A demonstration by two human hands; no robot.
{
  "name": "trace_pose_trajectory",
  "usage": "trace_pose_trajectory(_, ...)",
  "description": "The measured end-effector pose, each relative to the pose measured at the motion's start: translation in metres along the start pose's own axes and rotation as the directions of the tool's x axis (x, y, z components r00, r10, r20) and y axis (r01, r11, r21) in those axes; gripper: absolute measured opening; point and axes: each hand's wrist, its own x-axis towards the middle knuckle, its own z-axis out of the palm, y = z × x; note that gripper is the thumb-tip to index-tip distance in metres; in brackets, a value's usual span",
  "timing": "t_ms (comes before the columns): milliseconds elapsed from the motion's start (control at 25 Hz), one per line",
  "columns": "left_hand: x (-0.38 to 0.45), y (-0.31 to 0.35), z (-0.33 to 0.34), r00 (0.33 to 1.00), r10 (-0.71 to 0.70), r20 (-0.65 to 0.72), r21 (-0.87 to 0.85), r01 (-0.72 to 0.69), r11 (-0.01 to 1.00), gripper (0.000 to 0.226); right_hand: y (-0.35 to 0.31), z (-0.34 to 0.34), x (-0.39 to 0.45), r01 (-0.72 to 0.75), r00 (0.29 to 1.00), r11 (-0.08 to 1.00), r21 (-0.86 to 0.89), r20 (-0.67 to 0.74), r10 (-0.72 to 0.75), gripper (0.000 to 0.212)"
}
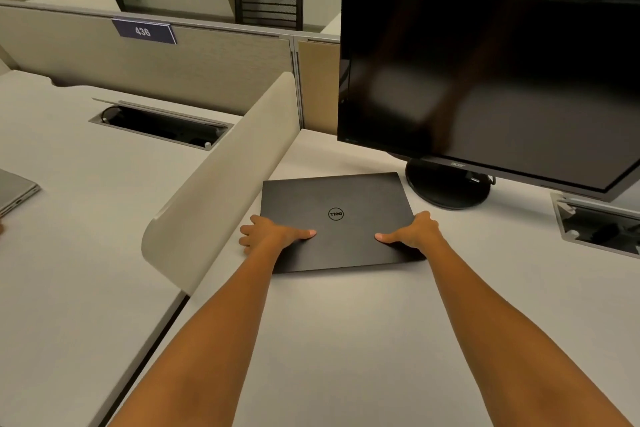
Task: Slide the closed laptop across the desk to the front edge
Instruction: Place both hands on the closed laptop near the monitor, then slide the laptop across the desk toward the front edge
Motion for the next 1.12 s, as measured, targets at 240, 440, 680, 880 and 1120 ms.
trace_pose_trajectory(240,-0.023,-0.02,0.003,0.999,0.029,0.027,0.018,-0.03,0.999,0.143,0.029,-0.011,-0.027,-0.035,0.991,0.998,-0.053,0.128,0.041,0.133)
trace_pose_trajectory(440,-0.058,-0.049,0.014,0.994,0.059,0.092,0.037,-0.062,0.997,0.15,0.077,-0.016,-0.07,-0.077,0.981,0.997,-0.01,0.178,0.078,0.127)
trace_pose_trajectory(680,-0.1,-0.081,0.028,0.981,0.1,0.165,0.035,-0.107,0.994,0.16,0.14,-0.016,-0.122,-0.102,0.978,0.99,0.097,0.19,0.082,0.13)
trace_pose_trajectory(880,-0.126,-0.097,0.038,0.975,0.108,0.196,0.049,-0.119,0.992,0.16,0.188,-0.014,-0.155,-0.075,0.983,0.951,0.299,0.18,0.02,0.101)
trace_pose_trajectory(1120,-0.158,-0.106,0.057,0.962,0.167,0.214,0.053,-0.182,0.982,0.156,0.231,-0.017,-0.189,-0.054,0.986,0.818,0.573,0.159,-0.047,0.133)
